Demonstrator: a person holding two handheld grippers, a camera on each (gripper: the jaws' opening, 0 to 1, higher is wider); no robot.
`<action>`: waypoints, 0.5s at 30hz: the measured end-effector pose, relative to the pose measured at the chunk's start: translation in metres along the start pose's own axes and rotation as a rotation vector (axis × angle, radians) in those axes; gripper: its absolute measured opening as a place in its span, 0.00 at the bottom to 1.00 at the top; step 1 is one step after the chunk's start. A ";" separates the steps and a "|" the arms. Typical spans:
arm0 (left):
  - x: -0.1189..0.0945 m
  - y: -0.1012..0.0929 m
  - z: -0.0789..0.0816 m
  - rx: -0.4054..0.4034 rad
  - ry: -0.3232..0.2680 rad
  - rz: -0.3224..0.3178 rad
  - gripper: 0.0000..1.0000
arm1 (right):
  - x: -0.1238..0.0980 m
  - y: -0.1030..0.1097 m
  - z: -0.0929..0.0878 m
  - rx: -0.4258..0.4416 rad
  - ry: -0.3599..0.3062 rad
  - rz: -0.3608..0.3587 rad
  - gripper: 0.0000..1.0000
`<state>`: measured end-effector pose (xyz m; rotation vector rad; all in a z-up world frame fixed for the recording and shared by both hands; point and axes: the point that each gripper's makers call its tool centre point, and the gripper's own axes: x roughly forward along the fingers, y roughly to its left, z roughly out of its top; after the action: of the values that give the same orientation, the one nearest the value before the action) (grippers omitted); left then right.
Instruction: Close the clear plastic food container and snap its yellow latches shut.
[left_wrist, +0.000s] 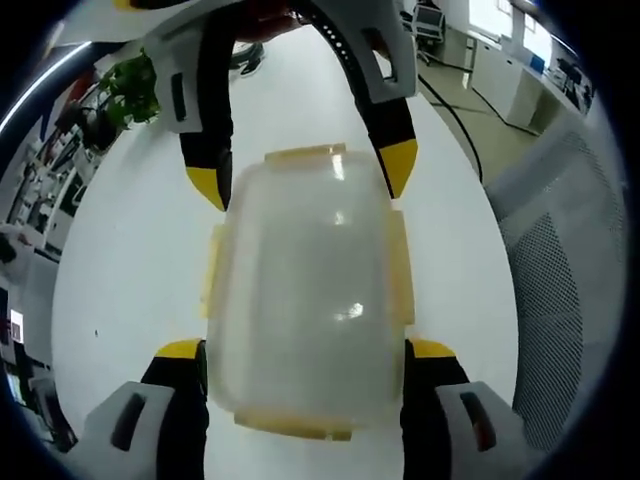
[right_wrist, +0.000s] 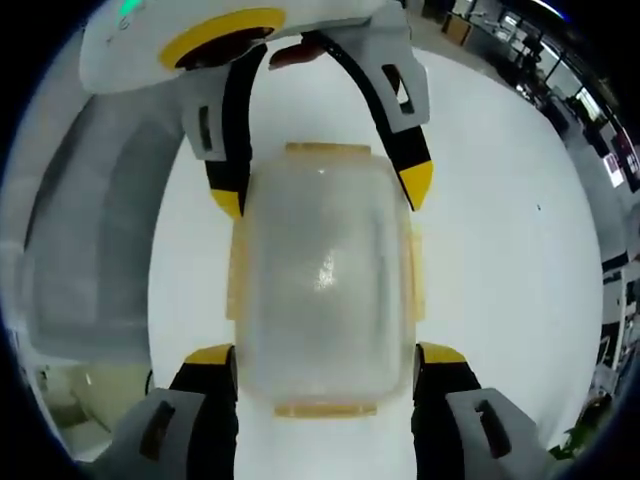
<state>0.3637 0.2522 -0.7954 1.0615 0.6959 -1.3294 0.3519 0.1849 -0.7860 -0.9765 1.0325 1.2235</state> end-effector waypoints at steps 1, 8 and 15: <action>0.000 -0.001 -0.001 -0.004 0.000 0.002 0.79 | 0.000 0.001 0.001 -0.003 0.000 0.000 0.71; -0.005 -0.006 -0.008 -0.025 -0.002 0.009 0.79 | 0.002 0.005 0.009 -0.026 0.001 0.007 0.71; -0.008 -0.011 -0.014 -0.040 0.003 0.017 0.79 | 0.004 0.009 0.016 -0.043 0.001 0.011 0.71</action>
<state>0.3543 0.2691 -0.7956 1.0354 0.7121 -1.2941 0.3448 0.2024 -0.7860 -1.0054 1.0170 1.2587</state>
